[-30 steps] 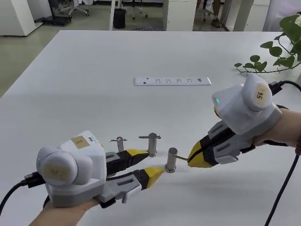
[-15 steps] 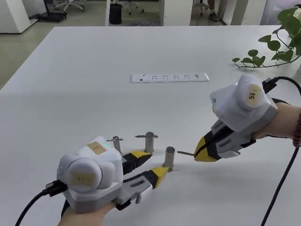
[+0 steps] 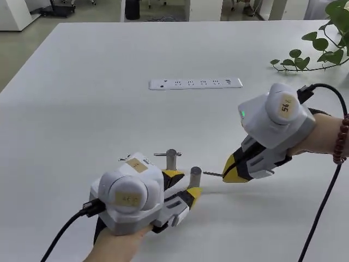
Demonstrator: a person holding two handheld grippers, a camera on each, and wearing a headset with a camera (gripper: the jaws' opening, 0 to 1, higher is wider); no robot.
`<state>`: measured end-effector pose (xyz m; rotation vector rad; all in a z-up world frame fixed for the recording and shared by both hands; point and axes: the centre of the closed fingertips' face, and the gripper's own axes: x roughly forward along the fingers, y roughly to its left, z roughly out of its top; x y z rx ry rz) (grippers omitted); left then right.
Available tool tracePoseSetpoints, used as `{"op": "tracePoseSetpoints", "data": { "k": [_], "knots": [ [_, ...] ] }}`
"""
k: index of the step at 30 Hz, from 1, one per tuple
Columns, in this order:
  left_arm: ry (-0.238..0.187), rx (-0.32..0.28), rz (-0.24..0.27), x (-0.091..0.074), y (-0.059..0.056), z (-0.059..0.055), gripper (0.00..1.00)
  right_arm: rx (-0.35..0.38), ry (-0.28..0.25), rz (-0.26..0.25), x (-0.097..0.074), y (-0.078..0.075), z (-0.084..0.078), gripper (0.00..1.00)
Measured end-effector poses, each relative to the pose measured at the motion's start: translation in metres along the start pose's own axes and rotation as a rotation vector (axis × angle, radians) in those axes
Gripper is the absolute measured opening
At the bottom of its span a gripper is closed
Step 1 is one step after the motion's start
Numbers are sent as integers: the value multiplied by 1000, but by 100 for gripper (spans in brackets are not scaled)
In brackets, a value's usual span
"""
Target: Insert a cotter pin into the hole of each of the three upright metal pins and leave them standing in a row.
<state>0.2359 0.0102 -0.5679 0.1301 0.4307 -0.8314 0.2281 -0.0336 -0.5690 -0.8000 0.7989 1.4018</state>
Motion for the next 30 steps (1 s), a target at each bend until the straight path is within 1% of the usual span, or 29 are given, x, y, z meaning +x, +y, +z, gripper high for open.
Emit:
{"op": "tracePoseSetpoints", "data": {
  "k": [2,3,4,5,7,10,18,21,27,30],
  "knots": [
    [9,5,1,4,0,-2,22,-3,2,3,1,-2,-1,0],
    [22,19,2,8,1,-4,22,-4,2,4,2,-3,-1,0],
    [25,21,2,9,1,-5,21,-5,2,6,2,-3,-1,0],
    [39,24,-3,11,1,-8,21,-8,1,7,3,-3,-1,0],
    [46,28,-12,13,1,-9,18,-10,2,11,3,-3,-1,0],
    [56,46,-13,16,1,-11,18,-14,3,11,4,-4,0,0],
    [69,62,-9,21,4,-14,15,-26,9,18,6,-4,4,0],
    [71,63,-10,21,4,-14,11,-38,21,14,6,-4,5,0],
    [75,74,-6,22,4,-14,11,-59,39,3,5,-5,6,0],
    [72,69,-8,22,4,-15,10,-72,49,-3,5,-4,7,0]
  ]
}}
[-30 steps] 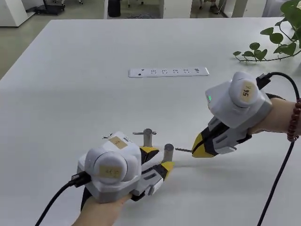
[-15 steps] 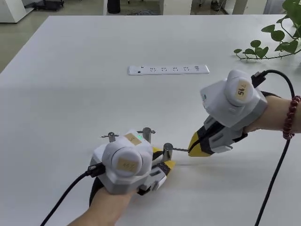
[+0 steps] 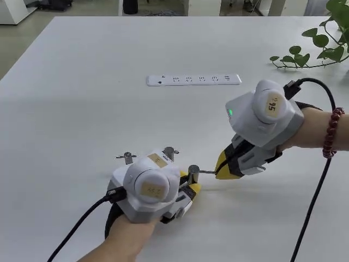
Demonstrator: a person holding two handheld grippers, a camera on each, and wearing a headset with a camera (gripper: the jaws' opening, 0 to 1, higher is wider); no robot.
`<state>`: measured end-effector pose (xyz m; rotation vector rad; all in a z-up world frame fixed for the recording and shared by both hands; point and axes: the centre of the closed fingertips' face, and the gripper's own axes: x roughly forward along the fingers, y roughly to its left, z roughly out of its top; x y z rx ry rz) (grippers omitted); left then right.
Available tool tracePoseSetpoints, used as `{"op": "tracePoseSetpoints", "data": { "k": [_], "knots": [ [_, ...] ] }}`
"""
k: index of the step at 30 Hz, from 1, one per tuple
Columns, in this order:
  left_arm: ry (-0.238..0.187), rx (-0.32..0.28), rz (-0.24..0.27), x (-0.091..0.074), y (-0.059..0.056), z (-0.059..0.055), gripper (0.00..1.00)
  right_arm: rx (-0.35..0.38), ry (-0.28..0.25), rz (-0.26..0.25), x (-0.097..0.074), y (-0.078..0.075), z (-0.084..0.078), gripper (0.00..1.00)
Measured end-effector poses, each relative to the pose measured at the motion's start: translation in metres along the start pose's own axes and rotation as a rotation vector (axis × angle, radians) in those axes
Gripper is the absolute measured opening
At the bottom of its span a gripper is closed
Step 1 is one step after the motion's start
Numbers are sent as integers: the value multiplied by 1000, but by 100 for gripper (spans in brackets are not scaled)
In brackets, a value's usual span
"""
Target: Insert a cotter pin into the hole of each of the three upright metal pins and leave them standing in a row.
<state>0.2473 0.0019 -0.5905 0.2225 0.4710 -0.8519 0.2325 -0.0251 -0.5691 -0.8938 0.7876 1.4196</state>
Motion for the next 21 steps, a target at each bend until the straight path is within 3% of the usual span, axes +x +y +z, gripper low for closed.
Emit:
{"op": "tracePoseSetpoints", "data": {
  "k": [9,16,21],
  "knots": [
    [-1,6,-12,0,0,0,10,-28,15,-9,-1,-2,1,0],
    [0,44,-6,0,-1,0,10,-37,-24,2,-3,-1,2,0],
    [0,29,-6,1,0,0,10,-36,-43,-1,-4,-3,1,0]
  ]
}}
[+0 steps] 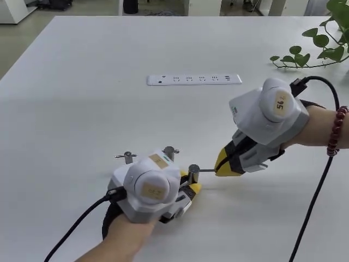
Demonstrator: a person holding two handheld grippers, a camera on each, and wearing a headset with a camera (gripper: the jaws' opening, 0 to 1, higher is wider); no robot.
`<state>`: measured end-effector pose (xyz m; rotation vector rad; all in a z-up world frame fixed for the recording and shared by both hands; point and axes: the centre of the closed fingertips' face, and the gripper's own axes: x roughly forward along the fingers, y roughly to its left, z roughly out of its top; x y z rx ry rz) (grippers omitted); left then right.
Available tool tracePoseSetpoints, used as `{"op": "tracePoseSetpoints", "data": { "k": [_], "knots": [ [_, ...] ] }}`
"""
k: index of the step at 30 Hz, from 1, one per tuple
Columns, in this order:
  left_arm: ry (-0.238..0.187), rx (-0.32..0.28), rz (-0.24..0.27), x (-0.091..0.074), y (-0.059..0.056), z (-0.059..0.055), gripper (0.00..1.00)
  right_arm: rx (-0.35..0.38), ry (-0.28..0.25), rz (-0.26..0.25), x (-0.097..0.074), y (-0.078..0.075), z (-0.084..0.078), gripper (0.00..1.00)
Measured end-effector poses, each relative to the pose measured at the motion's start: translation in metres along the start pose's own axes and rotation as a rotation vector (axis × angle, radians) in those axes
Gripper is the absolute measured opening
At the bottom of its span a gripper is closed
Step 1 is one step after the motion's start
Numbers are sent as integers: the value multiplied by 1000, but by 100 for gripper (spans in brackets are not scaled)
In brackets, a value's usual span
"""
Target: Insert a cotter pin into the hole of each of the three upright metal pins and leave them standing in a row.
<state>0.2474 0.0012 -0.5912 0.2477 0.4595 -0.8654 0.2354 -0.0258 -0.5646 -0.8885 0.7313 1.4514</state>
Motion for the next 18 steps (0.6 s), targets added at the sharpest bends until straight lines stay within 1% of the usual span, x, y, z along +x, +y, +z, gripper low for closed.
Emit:
{"op": "tracePoseSetpoints", "data": {
  "k": [5,6,8,12,15,18],
  "knots": [
    [-2,-1,-1,0,0,0,10,-9,0,-1,1,0,0,0],
    [-3,-2,-2,0,0,0,10,-6,-6,1,0,0,1,0],
    [-5,0,-2,0,0,0,10,0,-36,14,0,1,5,0],
    [-6,-5,1,0,0,-1,10,25,-57,17,2,-2,1,0],
    [-6,-3,1,1,0,-1,10,24,-71,18,1,1,7,0],
    [-8,1,0,2,0,0,10,6,-69,12,5,2,14,0]
  ]
}}
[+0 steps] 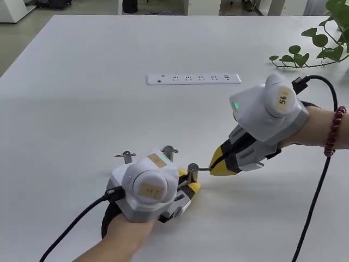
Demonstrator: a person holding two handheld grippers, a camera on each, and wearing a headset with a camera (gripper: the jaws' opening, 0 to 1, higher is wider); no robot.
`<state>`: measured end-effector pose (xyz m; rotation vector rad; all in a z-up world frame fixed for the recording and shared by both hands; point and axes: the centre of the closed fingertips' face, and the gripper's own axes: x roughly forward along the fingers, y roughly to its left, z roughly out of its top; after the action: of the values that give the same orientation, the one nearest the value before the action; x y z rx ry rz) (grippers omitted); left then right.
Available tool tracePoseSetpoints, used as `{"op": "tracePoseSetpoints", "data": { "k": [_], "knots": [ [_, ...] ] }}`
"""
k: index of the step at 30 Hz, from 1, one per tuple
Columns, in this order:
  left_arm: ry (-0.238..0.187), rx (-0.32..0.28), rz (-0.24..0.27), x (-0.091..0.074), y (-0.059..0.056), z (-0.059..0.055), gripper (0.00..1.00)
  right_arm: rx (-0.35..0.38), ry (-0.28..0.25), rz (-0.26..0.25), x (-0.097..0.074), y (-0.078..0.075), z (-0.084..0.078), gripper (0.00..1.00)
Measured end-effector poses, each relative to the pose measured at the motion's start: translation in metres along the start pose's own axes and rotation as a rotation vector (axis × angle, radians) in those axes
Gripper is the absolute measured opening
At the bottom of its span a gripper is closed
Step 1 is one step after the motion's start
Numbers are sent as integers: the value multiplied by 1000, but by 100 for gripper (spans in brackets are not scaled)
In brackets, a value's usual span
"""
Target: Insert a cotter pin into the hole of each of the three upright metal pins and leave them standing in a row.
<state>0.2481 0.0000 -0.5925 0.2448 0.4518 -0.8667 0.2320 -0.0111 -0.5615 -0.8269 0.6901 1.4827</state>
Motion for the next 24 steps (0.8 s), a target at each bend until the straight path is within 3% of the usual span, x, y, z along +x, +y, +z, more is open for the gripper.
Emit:
{"op": "tracePoseSetpoints", "data": {
  "k": [10,13,19,24],
  "knots": [
    [-2,8,8,0,0,0,10,3,-10,-10,5,-2,12,0],
    [-2,25,16,1,0,0,10,34,-30,-29,5,-6,15,0],
    [-5,24,16,1,0,0,10,80,-34,-58,-6,-12,11,7],
    [-7,17,21,1,0,0,10,95,-21,-68,-11,-10,5,3]
  ]
}}
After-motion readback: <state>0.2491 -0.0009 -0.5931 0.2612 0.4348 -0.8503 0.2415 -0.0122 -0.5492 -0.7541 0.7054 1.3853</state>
